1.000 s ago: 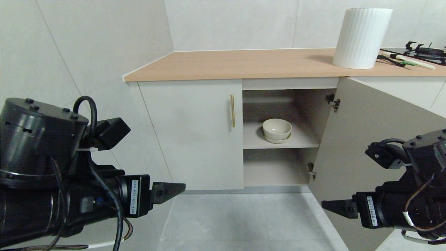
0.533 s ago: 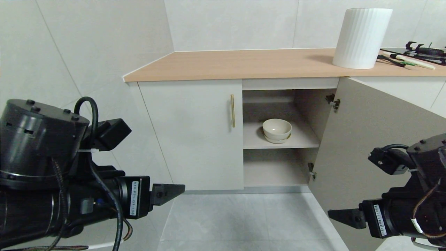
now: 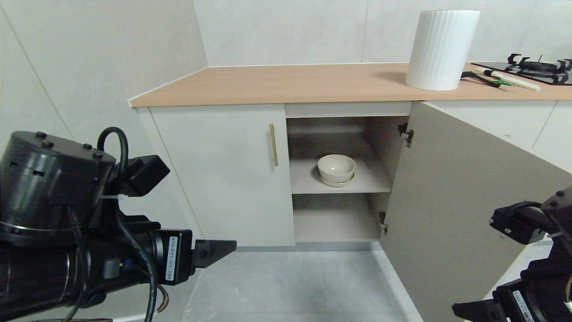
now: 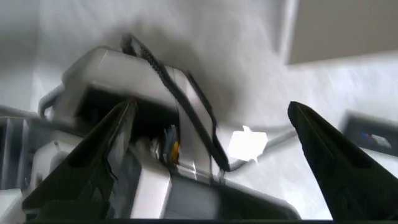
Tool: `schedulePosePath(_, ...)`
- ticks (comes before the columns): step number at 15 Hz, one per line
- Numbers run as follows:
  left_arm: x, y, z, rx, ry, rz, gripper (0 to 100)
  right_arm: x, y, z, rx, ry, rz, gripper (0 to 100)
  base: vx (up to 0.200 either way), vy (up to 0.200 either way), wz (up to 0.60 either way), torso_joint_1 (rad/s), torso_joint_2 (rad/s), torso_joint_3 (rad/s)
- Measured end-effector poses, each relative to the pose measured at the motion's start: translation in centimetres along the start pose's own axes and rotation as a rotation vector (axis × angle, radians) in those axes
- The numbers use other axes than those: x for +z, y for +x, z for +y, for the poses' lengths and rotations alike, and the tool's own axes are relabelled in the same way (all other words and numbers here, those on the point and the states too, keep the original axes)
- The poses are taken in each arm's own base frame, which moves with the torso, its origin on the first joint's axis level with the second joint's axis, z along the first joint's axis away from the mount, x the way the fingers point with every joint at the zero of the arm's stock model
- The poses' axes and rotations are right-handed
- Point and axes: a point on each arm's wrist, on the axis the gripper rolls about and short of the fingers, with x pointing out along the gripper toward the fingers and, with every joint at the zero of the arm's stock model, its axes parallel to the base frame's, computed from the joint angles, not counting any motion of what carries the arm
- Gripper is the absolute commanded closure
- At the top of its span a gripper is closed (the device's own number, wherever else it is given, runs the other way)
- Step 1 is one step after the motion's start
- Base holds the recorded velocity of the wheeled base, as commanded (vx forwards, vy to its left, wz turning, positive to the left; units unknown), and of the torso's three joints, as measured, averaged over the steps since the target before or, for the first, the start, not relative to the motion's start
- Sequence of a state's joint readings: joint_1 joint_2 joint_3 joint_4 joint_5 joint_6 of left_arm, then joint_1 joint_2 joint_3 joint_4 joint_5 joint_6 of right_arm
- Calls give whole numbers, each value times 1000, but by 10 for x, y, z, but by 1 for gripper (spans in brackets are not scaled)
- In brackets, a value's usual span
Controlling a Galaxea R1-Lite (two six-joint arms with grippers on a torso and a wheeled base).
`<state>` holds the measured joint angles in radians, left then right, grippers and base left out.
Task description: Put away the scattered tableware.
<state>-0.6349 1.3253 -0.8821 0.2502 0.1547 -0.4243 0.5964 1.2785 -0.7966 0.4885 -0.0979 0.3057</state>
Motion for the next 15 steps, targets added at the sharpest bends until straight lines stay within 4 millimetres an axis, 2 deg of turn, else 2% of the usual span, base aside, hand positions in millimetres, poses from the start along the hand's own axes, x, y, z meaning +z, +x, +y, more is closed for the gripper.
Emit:
schedulePosePath(6,0,0,0,0,0,0,0,4,-15,-9,-80,36,-17,0,0,-200,0,4,2,3)
schedulePosePath(11,0,0,0,-2,1,2,0,11,-21,-31,-269,109,-17,0,0,0,0,0,0,0)
schedulePosePath(15,0,0,0,-3,1,1,0,38,-14,-55,-350,259,-144,0,0,0,0,0,0,0)
